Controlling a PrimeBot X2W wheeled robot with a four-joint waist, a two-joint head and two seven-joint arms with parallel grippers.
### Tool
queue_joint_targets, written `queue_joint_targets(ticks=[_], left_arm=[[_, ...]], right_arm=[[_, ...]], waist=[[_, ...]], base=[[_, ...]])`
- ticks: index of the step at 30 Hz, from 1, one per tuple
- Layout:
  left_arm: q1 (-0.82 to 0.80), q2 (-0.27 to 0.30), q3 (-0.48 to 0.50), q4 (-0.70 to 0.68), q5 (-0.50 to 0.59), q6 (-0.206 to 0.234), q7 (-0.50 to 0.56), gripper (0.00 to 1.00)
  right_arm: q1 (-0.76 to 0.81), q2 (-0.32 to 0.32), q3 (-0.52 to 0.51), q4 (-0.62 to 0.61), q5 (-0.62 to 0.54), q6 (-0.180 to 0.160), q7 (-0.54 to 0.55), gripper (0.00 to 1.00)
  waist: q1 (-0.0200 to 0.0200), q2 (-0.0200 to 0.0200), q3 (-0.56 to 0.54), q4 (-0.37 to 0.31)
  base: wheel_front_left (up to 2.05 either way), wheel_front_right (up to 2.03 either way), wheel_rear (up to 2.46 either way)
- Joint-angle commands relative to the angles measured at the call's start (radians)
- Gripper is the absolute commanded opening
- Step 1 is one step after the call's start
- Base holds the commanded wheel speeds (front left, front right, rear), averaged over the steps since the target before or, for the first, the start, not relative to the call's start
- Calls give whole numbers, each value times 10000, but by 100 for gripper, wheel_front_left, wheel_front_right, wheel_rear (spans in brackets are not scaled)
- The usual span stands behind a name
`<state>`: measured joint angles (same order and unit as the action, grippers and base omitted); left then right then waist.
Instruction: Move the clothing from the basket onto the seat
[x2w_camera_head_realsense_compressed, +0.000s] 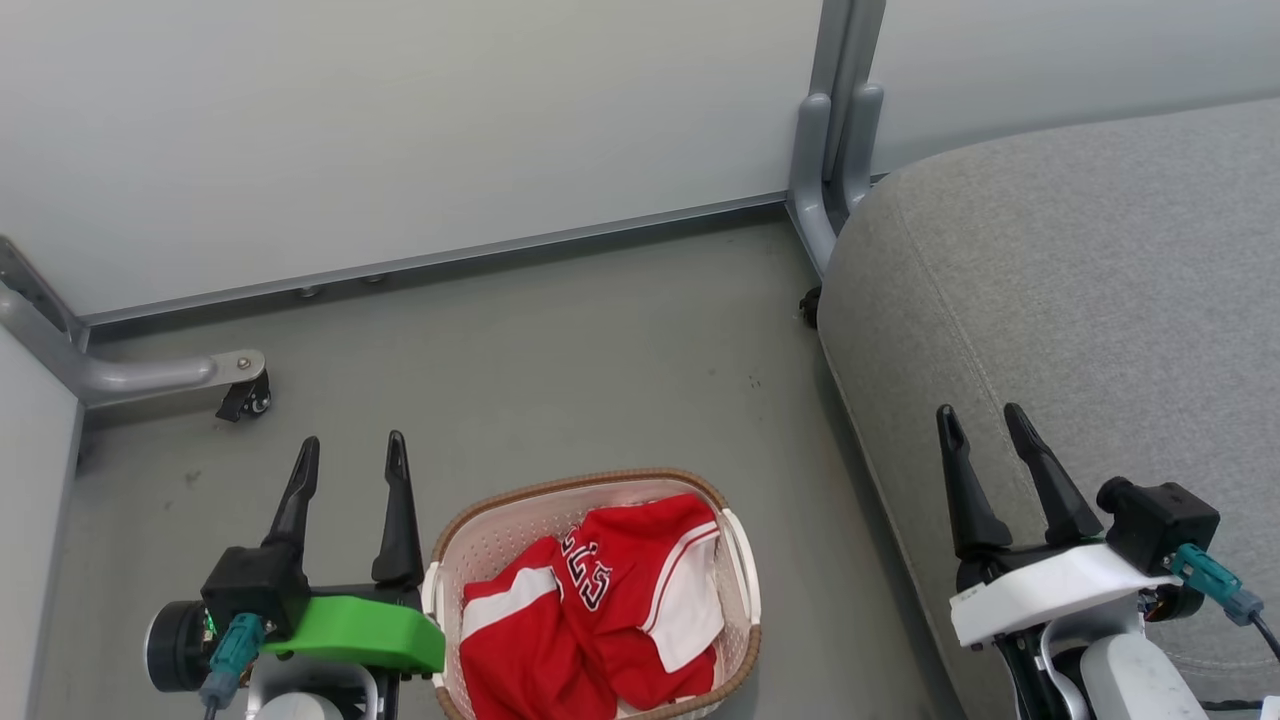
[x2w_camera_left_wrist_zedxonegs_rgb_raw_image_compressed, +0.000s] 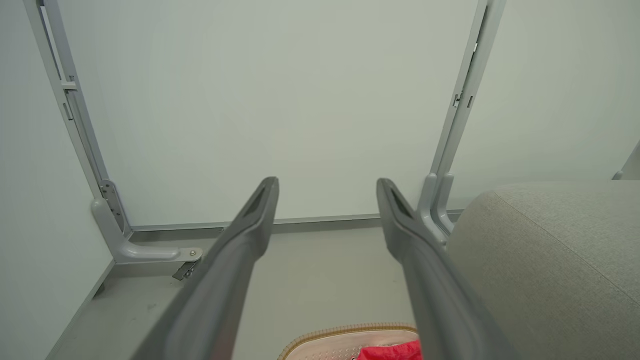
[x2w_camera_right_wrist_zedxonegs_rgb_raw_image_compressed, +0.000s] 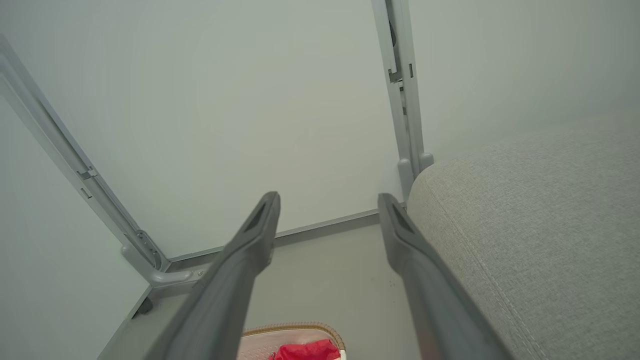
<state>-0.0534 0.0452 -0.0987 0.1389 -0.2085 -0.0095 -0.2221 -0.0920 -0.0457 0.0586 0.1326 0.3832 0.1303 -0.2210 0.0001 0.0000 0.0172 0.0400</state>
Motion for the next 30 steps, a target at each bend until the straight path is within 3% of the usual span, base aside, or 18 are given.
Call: queue_joint_targets(ticks=[1,21,30], left_arm=[[-64,69,-25,-10,261,31,-86,100],[-124,81,-265,127,1449,117,-457,100],[-158,80,-299,175,1293,165,-427,100]], right_arm=[[-108,-58,37,-4,-212,5,-103,100],[-158,-74,206,130,-1583,6,-459,100],[-183,-73,216,212,-1592,6,-457,100]], waist=[[-1,0,6,8],[-1,0,63,173],[-1,0,114,220]], base=[[0,0,0],[0,0,0],[0,0,0]])
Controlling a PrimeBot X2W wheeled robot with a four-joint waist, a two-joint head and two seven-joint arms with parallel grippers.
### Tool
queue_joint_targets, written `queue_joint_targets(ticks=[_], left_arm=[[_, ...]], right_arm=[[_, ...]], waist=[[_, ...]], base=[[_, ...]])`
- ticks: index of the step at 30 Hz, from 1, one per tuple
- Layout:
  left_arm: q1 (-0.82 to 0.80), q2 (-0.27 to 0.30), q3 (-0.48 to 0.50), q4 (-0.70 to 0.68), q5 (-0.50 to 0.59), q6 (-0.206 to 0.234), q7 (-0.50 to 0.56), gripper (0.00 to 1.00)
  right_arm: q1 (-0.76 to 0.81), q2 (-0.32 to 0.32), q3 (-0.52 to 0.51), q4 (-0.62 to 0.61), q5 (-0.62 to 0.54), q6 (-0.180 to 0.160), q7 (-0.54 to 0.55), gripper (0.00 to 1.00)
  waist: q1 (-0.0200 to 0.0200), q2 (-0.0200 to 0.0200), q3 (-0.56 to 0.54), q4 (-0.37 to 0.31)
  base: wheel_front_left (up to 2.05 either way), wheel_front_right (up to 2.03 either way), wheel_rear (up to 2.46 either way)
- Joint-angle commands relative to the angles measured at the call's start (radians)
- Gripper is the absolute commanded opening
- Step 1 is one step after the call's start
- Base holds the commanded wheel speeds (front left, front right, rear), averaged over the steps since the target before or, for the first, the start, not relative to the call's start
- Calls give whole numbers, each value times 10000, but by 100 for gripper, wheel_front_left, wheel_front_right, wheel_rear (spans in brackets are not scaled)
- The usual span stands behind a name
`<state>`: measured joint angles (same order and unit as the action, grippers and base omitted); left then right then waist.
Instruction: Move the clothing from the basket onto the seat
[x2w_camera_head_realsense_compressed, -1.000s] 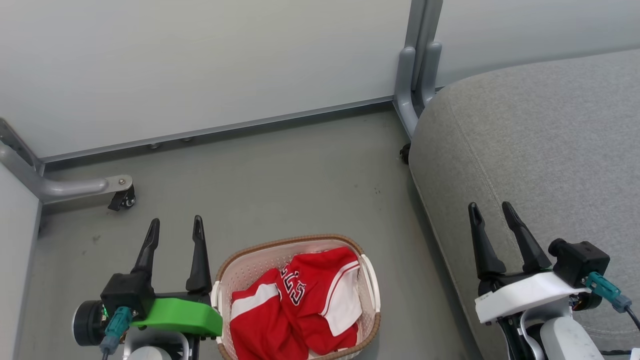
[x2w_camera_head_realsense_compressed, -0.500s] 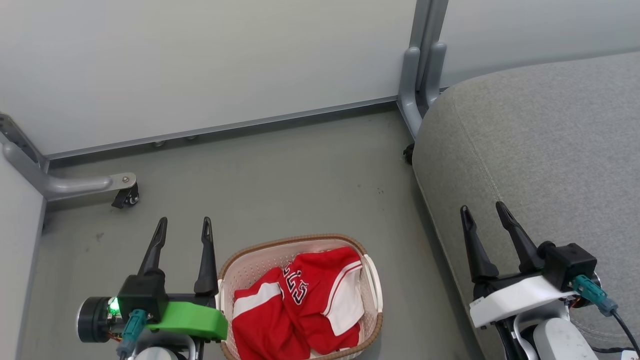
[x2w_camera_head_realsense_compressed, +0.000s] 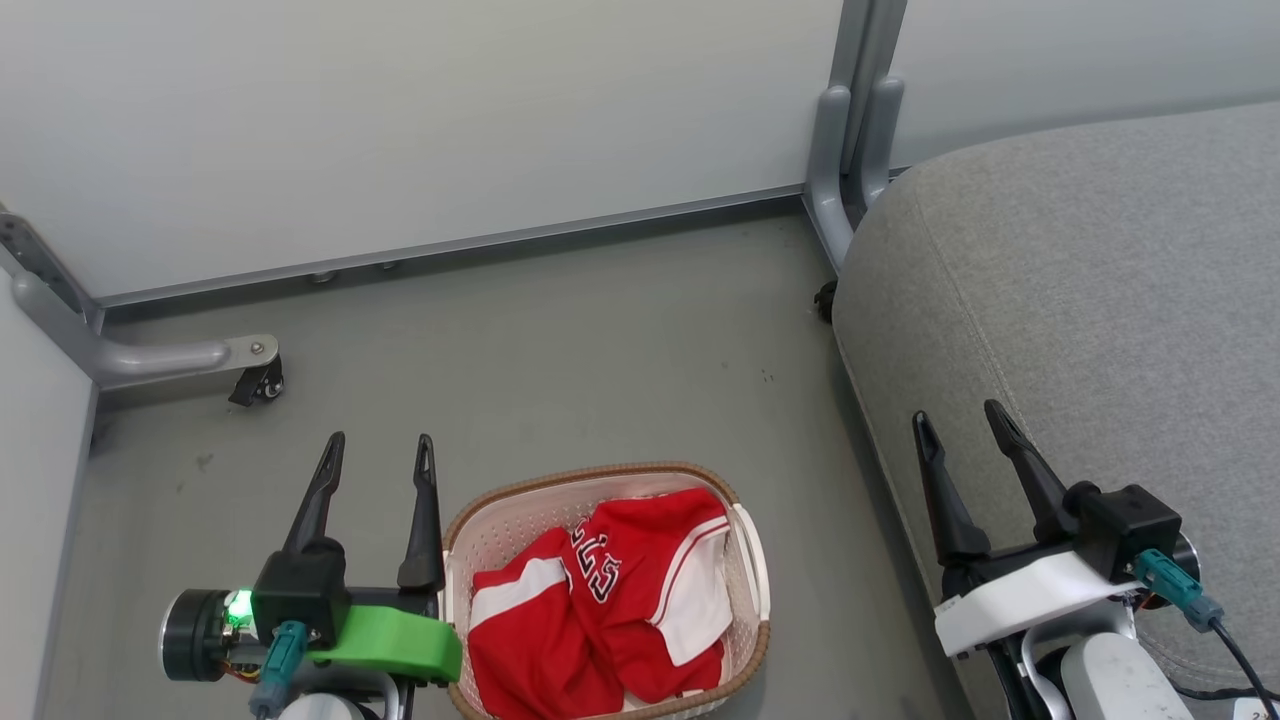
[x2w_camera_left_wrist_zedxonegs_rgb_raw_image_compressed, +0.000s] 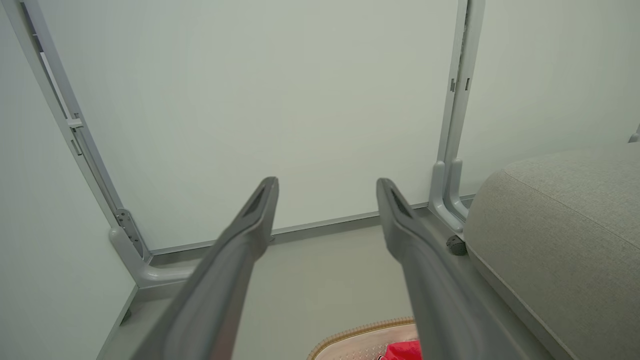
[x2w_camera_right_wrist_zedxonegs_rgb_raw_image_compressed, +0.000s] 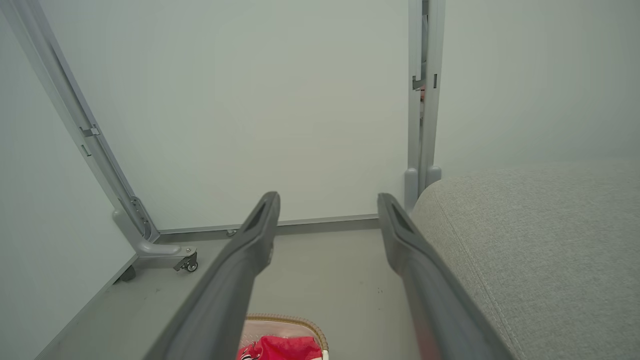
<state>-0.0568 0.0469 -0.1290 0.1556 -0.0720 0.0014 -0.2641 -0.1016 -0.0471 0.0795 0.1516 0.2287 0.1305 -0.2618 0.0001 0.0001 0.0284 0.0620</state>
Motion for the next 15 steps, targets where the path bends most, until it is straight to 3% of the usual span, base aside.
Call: queue_joint_targets(ticks=[1,15], left_arm=[[-124,63,3,11,-75,61,-9,100],[-151,63,-25,-6,-126,50,-9,100]], right_arm=[[-88,-59,9,37,-44,4,-49,100],[-133,-58,16,86,-60,4,-49,100]], waist=[[-1,-1,8,2],[-1,-1,59,-13]], base=[[0,0,0],[0,0,0]])
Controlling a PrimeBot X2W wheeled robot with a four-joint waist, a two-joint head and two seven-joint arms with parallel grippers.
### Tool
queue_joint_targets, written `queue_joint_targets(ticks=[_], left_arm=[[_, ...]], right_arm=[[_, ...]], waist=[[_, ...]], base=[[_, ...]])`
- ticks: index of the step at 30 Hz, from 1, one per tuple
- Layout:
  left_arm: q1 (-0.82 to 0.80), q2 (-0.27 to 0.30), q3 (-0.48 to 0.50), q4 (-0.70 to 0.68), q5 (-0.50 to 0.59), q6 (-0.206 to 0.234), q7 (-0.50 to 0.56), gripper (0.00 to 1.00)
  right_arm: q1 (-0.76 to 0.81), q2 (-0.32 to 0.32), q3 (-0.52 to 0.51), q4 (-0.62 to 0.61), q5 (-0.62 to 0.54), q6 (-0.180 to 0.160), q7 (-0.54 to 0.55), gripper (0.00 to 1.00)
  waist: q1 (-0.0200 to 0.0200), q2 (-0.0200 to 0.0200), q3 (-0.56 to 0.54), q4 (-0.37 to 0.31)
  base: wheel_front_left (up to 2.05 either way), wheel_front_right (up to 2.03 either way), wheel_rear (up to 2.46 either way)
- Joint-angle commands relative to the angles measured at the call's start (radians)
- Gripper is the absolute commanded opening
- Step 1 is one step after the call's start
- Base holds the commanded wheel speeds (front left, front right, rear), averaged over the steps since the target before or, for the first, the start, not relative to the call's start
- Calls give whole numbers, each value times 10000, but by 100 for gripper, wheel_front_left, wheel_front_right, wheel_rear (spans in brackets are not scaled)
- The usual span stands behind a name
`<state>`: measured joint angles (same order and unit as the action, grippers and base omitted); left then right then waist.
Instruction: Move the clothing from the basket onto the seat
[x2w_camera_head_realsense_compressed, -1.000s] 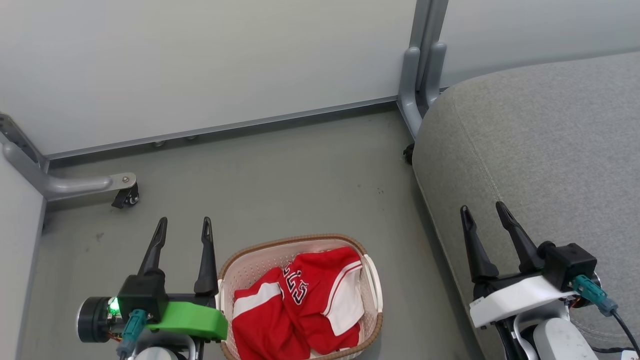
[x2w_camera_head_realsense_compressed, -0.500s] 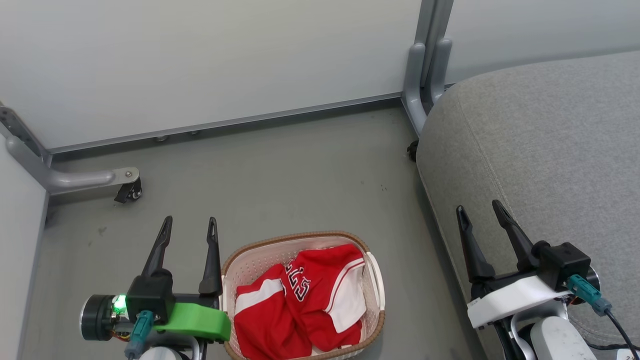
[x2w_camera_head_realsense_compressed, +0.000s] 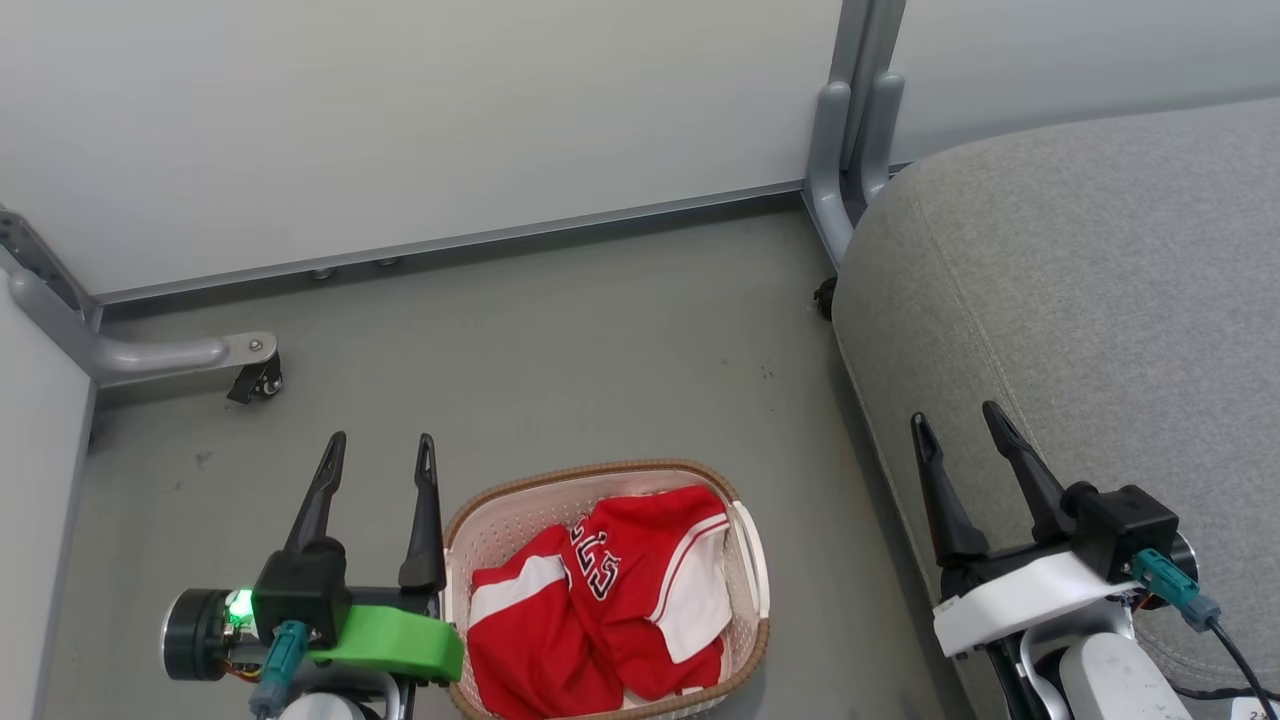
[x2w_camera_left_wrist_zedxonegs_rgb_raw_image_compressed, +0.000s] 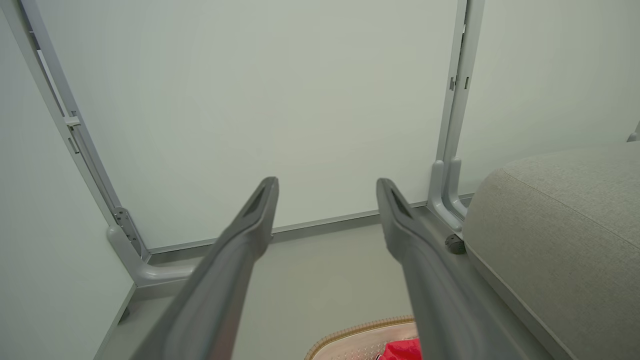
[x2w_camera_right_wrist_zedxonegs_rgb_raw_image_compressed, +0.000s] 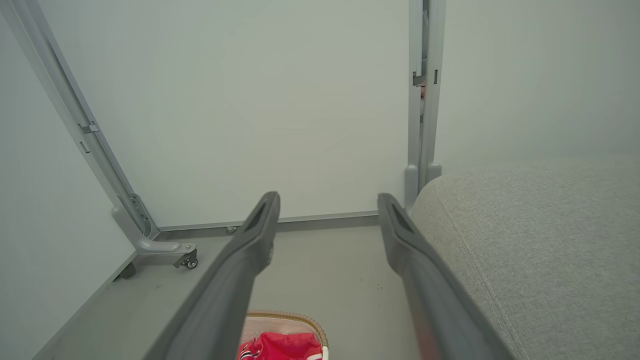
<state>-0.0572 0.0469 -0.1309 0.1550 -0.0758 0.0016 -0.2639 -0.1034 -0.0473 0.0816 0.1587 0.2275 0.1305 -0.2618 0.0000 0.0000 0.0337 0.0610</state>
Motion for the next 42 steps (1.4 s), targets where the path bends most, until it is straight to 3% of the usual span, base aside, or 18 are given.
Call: queue_joint_targets(ticks=[1,14,31,42], left_arm=[[-173,63,-15,6,-90,50,-9,100],[-1148,129,-197,467,10,-426,-9,100],[-4095,497,-864,3175,400,-1074,-9,100],[-5737,800,-1231,5213,568,-1204,-9,100]], right_arm=[[-126,-56,-7,16,-53,4,-49,100],[-592,-58,153,-277,-28,2,-44,100],[-2627,-46,673,-1263,252,2,-38,100],[-3770,-39,754,-1992,385,2,-38,100]], waist=[[0,0,17,-6],[0,0,696,-629],[0,0,3650,-2353],[0,0,5565,-2822]], base=[[0,0,0],[0,0,0],[0,0,0],[0,0,0]])
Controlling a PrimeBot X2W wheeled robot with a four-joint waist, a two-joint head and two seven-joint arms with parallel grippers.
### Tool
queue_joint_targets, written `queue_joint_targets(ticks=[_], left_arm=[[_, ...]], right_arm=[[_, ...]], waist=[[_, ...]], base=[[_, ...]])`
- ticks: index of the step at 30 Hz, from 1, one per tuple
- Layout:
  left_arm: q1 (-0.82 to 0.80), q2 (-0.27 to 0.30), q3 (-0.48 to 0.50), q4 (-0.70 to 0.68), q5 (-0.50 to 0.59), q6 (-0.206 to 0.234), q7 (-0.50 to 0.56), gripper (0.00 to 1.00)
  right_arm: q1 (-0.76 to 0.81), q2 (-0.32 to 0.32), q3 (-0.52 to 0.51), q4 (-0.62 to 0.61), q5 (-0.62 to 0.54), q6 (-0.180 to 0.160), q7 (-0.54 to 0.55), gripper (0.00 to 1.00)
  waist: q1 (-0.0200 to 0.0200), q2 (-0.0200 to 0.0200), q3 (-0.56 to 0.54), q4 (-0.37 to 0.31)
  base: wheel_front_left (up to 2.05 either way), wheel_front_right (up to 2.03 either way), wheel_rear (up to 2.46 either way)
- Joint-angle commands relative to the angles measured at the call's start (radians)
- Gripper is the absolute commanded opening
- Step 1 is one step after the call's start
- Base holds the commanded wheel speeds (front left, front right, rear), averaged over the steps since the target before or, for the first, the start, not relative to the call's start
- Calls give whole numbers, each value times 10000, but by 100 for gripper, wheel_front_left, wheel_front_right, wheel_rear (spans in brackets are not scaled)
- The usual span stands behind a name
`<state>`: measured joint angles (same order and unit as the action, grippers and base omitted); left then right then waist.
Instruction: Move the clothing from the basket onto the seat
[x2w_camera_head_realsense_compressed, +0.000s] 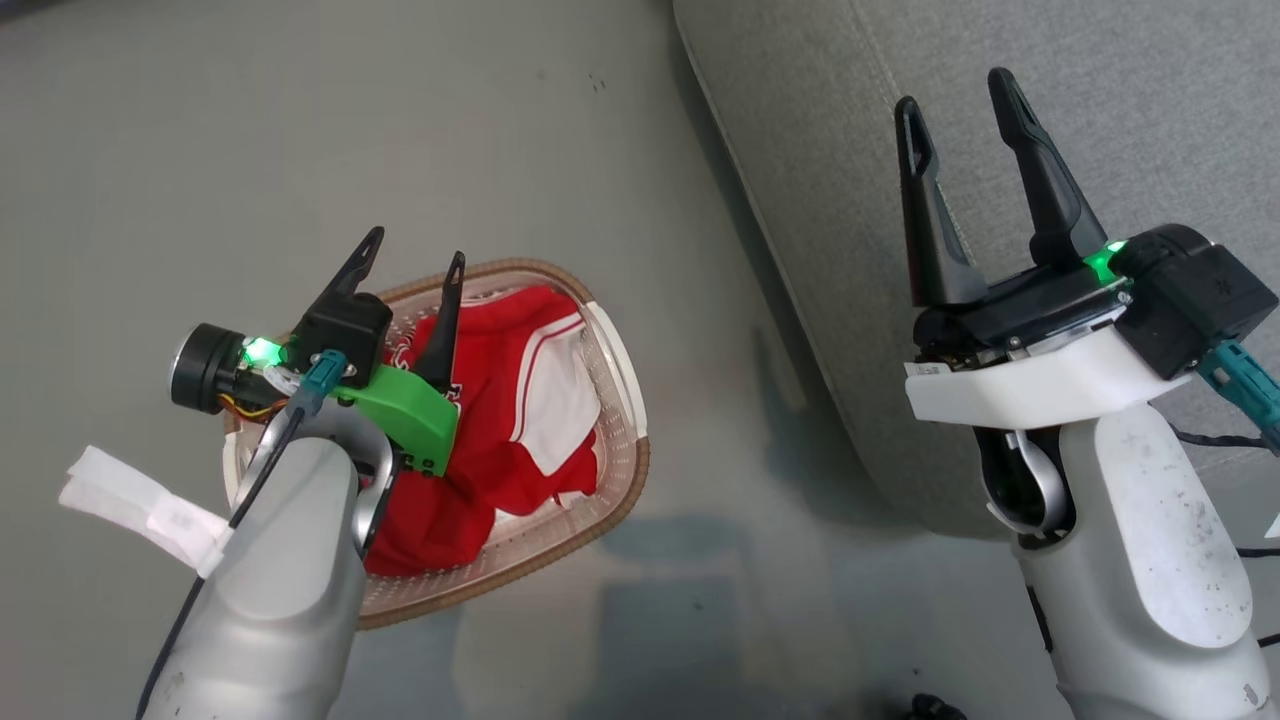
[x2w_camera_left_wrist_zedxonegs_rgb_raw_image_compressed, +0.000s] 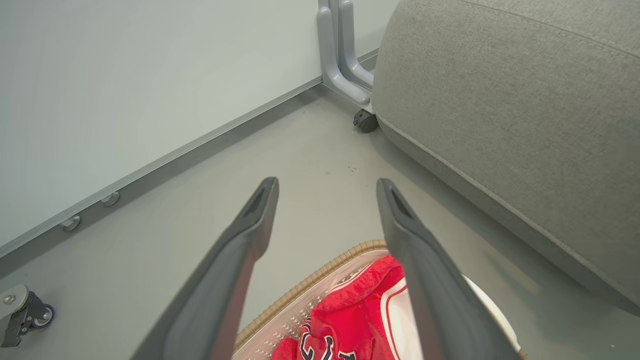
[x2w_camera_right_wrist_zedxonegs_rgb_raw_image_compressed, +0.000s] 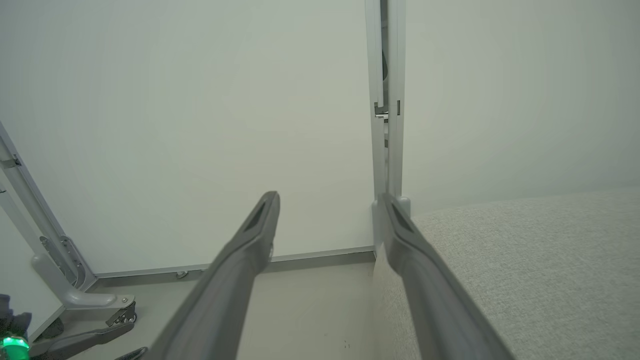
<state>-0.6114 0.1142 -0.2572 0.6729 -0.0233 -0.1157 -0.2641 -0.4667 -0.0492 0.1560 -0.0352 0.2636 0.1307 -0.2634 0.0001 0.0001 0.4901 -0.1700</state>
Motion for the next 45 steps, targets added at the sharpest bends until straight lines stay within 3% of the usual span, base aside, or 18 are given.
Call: queue_joint_targets(ticks=[1,25,31,45], left_arm=[[-323,174,-33,312,113,-36,-8,100],[-3003,617,-183,5487,-74,365,131,100],[-3597,556,-168,5870,-155,656,343,100],[-4309,322,-546,6131,-191,546,1533,100]], right_arm=[[-223,-23,9,-101,25,1,-23,100],[-1140,-22,-103,-921,109,1,-23,100],[-1189,-23,-117,-1073,95,1,-23,100],[-1335,-25,-38,-1387,-10,1,-23,100]], waist=[[-1,-1,1152,-535],[-1,-1,3873,-773],[-1,-1,4361,-656],[-1,-1,5013,-522]], base=[[0,0,0],[0,0,0],[0,0,0],[0,0,0]])
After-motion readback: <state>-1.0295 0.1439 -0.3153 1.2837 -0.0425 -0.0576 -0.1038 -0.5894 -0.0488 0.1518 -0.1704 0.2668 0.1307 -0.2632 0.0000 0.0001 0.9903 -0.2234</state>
